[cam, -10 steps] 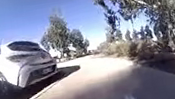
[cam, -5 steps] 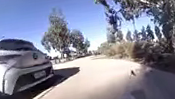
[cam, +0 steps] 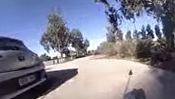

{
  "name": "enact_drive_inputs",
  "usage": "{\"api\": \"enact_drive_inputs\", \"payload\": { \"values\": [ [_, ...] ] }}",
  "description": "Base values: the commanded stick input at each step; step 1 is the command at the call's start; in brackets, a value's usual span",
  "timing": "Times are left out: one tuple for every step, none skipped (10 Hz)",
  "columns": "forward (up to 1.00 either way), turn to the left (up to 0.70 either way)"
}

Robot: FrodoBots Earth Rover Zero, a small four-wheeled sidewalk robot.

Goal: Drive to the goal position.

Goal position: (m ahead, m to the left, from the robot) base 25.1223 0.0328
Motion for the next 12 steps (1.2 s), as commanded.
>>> {"api": "enact_drive_inputs", "payload": {
  "values": [
    [1.00,0.00],
    [1.00,0.00],
    [1.00,0.00],
    [1.00,0.00],
    [1.00,0.00],
    [1.00,0.00],
    [1.00,0.00],
    [1.00,0.00],
    [1.00,0.00],
    [1.00,0.00],
    [1.00,0.00],
    [1.00,0.00]
  ]
}}
